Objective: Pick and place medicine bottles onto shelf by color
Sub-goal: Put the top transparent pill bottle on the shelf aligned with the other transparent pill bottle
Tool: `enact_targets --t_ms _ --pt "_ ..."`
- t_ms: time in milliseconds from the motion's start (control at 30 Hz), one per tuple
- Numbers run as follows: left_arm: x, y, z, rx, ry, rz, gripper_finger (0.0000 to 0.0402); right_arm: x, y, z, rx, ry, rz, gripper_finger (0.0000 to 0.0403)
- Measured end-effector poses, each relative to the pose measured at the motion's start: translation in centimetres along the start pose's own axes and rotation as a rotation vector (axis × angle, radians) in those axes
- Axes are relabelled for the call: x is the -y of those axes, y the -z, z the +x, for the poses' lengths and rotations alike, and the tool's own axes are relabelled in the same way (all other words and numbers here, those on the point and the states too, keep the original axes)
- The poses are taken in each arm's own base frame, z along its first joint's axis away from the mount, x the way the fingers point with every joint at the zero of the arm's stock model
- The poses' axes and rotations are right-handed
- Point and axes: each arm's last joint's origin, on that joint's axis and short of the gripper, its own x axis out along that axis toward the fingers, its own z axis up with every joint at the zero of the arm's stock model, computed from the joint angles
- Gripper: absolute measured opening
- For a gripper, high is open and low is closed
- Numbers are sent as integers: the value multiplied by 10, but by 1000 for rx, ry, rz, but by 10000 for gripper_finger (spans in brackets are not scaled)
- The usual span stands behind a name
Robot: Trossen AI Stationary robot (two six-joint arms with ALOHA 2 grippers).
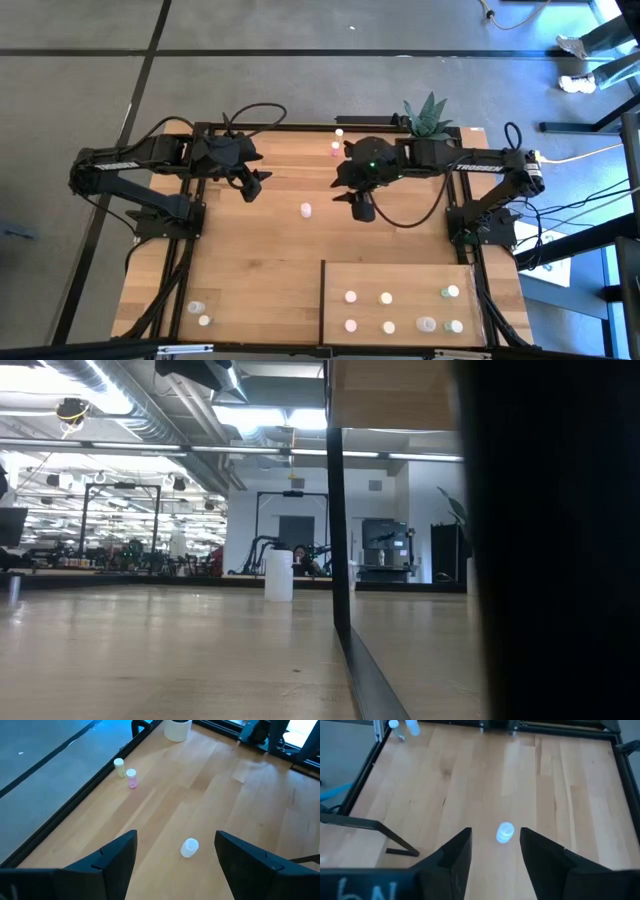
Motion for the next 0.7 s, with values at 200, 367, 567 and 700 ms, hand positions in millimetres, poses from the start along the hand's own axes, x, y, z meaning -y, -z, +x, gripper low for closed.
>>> enact_targets --t_ms 200,367,567,700 --pt "0 0 0 -1 0 0 259 0 -2 0 17 9 -2 152" --pt "0 0 0 -1 1 0 259 0 -2 2 13 9 0 183" --pt "0 0 0 -2 1 1 259 3 -3 25 3 8 -24 236" --pt "0 0 0 -3 1 4 259 4 -1 57 -15 1 -89 249"
